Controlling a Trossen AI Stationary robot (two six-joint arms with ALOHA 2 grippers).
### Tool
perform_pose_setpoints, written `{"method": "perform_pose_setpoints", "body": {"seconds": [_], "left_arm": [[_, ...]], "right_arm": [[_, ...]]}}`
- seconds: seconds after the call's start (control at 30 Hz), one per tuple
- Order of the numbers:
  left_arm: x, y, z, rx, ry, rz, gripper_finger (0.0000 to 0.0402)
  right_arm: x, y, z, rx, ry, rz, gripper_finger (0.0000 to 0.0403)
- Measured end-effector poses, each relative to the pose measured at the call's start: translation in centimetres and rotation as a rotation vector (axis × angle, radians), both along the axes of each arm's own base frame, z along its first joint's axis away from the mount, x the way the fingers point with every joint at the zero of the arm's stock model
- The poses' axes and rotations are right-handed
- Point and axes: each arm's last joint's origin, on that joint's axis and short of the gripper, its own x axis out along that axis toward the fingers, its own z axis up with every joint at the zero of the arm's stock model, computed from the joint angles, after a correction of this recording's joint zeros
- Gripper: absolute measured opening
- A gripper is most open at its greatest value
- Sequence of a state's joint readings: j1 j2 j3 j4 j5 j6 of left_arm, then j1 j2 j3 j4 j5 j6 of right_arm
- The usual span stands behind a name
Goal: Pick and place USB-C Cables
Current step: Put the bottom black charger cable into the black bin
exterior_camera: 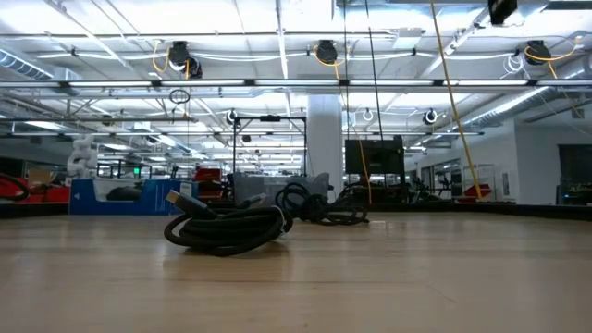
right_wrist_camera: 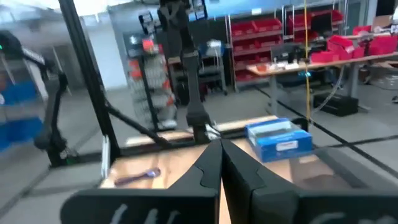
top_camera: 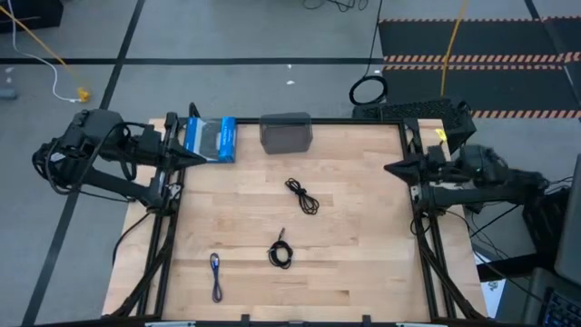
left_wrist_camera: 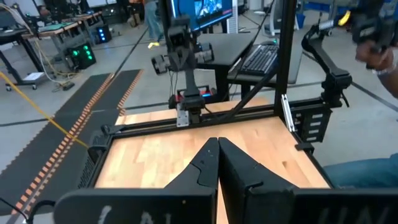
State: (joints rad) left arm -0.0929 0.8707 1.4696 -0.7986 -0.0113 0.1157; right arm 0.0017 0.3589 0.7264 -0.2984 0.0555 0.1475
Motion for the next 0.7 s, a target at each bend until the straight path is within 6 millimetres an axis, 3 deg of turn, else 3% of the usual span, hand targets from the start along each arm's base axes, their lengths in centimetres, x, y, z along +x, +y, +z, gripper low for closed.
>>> {"method": "perform_pose_setpoints", "body": {"seconds": [0.33,0.53,0.7], "left_arm": [[0.0,0.0,0.0,0.01,-0.002,-0.002,0.0005],[0.0,0.0,0.0,0.01,-0.005,-0.001,0.0005],[0.3,0.0,0.0,-0.014,0.005,0.003,0.0005]], "right_arm": [[2.6,0.0,9.6,-0.114,0.124,0.014,0.0],[4.7,0.0,13.2,-0.165,0.243,0.029,0.0],[6.1,0.1,14.4,-0.171,0.337,0.048,0.0]]}}
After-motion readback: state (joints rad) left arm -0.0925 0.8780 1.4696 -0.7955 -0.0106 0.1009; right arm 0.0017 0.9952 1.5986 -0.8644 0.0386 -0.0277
